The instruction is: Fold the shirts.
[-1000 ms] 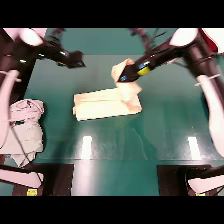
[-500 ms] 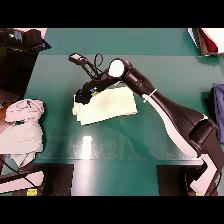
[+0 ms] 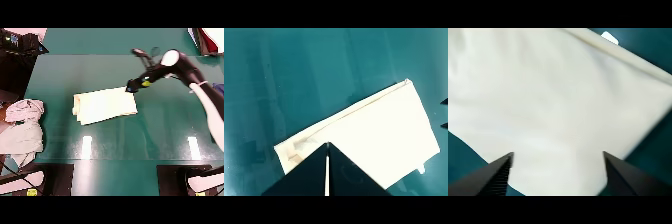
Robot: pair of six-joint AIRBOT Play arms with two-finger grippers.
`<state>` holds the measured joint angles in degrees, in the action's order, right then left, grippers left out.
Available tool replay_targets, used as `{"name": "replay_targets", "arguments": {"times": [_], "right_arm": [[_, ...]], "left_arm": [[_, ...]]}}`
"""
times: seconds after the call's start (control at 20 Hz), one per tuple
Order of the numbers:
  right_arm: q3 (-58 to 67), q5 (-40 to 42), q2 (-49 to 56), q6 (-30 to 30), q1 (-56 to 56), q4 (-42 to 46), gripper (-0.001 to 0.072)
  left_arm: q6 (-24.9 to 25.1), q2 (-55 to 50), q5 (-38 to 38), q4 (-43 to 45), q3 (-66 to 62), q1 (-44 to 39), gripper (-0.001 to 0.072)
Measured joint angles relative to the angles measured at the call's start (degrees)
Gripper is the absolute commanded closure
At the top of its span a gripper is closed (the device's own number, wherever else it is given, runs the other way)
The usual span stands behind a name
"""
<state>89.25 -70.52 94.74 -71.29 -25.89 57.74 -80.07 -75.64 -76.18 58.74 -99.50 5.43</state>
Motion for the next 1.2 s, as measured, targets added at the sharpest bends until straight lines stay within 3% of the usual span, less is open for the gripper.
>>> {"name": "replay_targets", "arguments": {"times": [0.25,0.55,0.7,0.75,0.9,1.2], "right_arm": [[-8.48,-0.28,1.95,-0.13,11.15,-10.32,0.0026],[-7.54,-2.64,10.60,0.79,8.48,-18.64,0.0028],[-5.84,-3.34,13.75,0.94,4.76,-20.81,0.0200],[-5.49,-3.34,14.36,1.03,3.56,-21.16,0.0287],[-5.01,-2.93,15.37,1.49,1.03,-20.76,0.0695],[-4.70,-0.35,11.47,2.91,2.67,-21.59,0.0692]], "left_arm": [[0.11,0.00,0.79,0.00,0.02,0.00,0.0684],[0.17,0.00,1.57,-0.04,0.02,0.00,0.0684],[0.15,0.00,1.57,-0.04,0.02,0.00,0.0684],[0.15,0.00,1.57,-0.04,0.02,0.00,0.0684],[0.15,0.00,1.57,-0.17,0.02,0.00,0.0684],[0.00,0.00,0.98,-2.08,0.02,-0.66,0.0684]]}}
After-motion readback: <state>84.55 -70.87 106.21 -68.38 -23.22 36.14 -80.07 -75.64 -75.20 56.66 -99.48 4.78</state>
